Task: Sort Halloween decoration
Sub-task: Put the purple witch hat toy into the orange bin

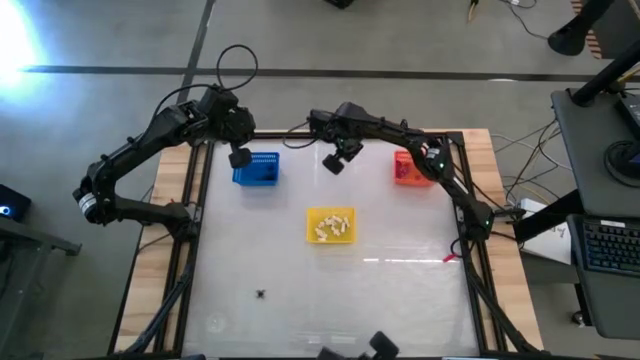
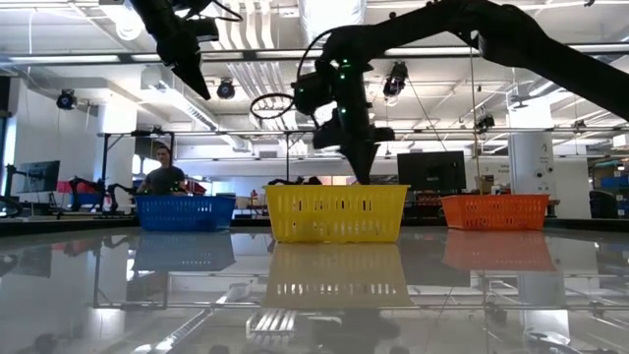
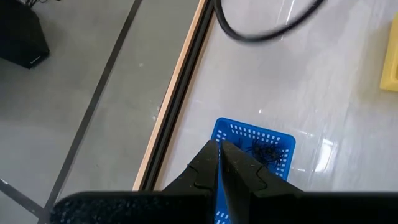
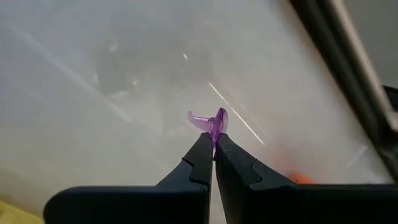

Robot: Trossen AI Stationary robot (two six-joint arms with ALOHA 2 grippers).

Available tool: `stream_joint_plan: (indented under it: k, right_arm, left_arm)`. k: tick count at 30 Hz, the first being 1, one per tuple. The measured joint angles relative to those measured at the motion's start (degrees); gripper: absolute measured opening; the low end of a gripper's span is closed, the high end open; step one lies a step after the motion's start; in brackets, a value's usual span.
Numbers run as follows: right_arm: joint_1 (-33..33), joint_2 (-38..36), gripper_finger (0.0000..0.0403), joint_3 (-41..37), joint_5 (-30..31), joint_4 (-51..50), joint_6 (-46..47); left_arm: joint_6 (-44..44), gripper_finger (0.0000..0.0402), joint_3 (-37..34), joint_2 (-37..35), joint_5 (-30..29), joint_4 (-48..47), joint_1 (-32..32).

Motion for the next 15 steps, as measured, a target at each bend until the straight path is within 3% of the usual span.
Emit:
stream_joint_plan:
  k: [7,15]
  right_arm:
    - [-3.65,-4.69,0.0008,-1.41,2.44,-3.04,-3.73]
    - [-7.70,-15.67,0.0008,-11.02,2.46,-2.91,-3.62]
  left_arm:
    - [0.00,0.0000,0.00,0.00,-0.13,-0.57,0.00]
    - [-0.22,0.0000,0.00,-0.02,-0.11,-1.32,0.00]
